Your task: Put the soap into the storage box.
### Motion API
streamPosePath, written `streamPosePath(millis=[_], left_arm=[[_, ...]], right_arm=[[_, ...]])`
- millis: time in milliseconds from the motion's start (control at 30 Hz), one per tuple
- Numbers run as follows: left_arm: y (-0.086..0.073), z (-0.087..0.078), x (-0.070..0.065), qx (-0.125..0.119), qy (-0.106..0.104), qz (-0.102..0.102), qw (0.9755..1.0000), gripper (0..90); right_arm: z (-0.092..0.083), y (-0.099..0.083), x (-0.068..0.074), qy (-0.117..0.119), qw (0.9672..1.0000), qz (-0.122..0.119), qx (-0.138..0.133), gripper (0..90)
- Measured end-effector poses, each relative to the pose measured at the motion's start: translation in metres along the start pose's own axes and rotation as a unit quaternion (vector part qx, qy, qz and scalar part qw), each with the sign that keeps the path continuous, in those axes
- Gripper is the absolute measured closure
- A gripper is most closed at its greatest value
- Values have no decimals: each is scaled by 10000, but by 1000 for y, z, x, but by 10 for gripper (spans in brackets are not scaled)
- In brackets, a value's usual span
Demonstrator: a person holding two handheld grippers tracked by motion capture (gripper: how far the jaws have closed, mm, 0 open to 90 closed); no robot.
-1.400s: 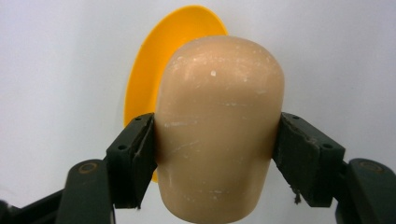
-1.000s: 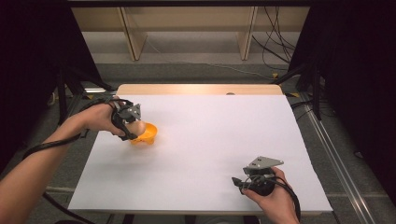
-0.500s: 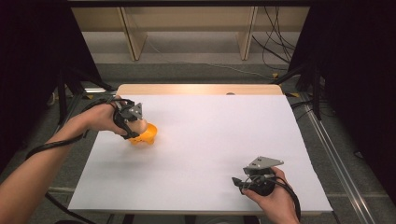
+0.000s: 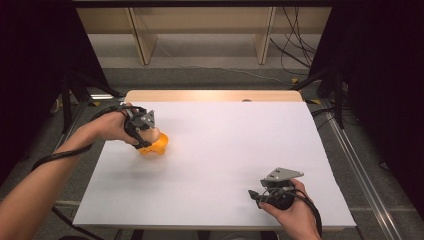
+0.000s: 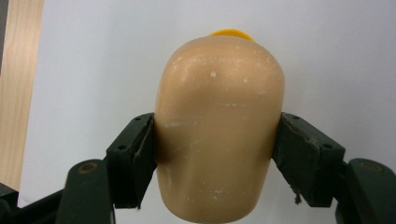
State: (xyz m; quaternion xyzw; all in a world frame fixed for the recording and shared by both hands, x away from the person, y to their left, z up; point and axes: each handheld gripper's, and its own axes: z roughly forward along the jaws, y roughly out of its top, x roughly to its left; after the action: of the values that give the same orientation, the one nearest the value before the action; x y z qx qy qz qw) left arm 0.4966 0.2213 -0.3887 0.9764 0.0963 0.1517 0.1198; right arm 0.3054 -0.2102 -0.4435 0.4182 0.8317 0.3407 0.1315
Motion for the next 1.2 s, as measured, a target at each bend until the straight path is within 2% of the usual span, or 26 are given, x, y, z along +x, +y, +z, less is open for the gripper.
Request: streamPosePath(millis=[67, 167, 233, 367, 433, 633, 733, 800, 900, 933, 1033, 1200], left_arm=[[0, 1, -1, 25, -71, -116, 9999, 319], [1, 2, 0, 21, -72, -104, 9999, 319], [1, 4, 1, 21, -31, 1, 10000, 319], [-1, 6, 1, 79, -102, -78, 9999, 319], [-2, 8, 2, 81, -110, -33, 9999, 319], [-3, 12, 3, 113, -116, 36, 9999, 319], [-4, 14, 4, 135, -168, 107, 9997, 319], [-4, 14, 4, 149, -212, 81, 9996, 319], [-4, 16, 6, 140, -207, 219, 9994, 318], [-4, 16, 6, 144, -235, 173, 9995, 318], [-4, 17, 6, 185, -315, 242, 9990, 318], [-3, 19, 7, 172, -297, 260, 9991, 317]], right_arm=[[0, 0, 0, 0, 10000, 0, 0, 437], [0, 0, 0, 4, 10000, 1, 7, 437], [1, -1, -1, -7, 10000, -58, -14, 437], [0, 0, 1, 14, 10000, 52, 19, 437], [1, -1, -1, -11, 10000, -76, -14, 437], [1, -1, -1, -3, 10000, -74, -5, 437], [1, -1, -1, 1, 10000, -62, -8, 437], [1, -1, -1, 1, 10000, -60, -8, 437], [1, 0, 0, 21, 10000, 15, 31, 436], [1, 0, 0, 23, 10000, 10, 29, 436], [1, -1, 0, 4, 10000, -71, 3, 436], [1, 0, 0, 22, 10000, 6, 36, 436]])
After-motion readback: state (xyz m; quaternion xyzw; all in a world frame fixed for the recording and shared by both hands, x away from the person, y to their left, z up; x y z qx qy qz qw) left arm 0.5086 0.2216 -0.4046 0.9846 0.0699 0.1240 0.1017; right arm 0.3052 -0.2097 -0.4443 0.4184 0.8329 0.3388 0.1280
